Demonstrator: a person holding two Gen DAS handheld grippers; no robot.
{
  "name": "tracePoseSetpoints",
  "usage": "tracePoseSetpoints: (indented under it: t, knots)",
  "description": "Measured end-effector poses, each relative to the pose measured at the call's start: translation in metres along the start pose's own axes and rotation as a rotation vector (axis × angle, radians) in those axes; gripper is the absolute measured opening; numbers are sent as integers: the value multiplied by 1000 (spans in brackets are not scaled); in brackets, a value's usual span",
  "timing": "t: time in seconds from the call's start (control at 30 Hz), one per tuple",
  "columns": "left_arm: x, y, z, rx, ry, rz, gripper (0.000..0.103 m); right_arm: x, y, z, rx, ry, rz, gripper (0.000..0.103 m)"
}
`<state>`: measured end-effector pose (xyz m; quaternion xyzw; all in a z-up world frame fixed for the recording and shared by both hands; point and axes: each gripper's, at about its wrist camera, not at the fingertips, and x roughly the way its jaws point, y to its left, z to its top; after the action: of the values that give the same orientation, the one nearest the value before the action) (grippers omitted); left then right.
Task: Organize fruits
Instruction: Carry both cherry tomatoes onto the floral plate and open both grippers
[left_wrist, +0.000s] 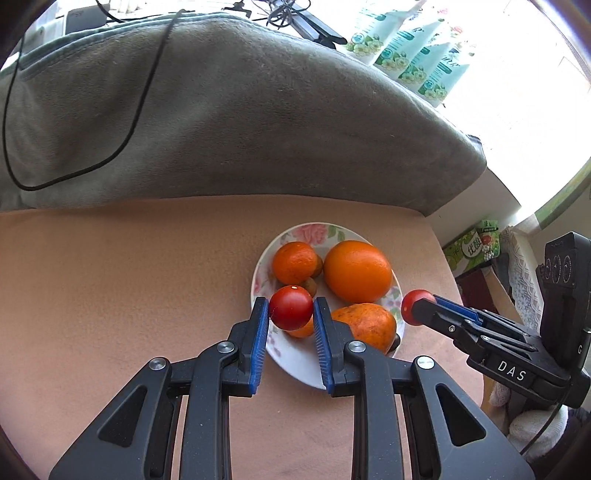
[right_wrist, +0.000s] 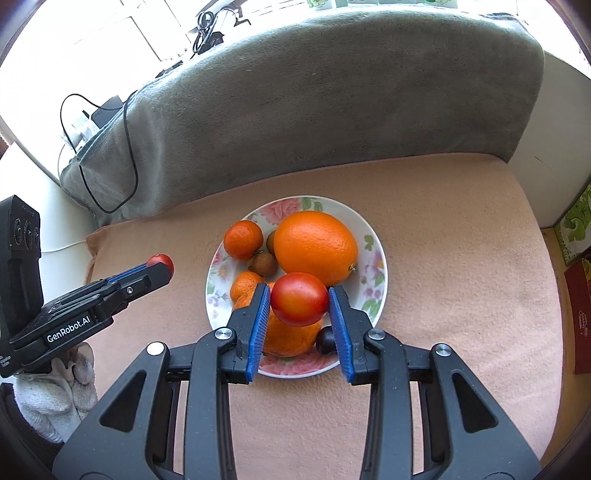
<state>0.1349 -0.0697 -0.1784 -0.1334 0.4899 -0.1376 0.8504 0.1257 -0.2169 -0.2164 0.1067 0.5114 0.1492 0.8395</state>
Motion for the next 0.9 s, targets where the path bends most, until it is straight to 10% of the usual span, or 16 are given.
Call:
tracePoseSetpoints:
  t: [0.67,0.9]
  knots:
    - [0,-28,8,64,26,-27,35,-1,-10,0,18,12,13,50]
    - [-12,-31,2,74,24,-10,55,-18,-7,-9,26,-9,18,50]
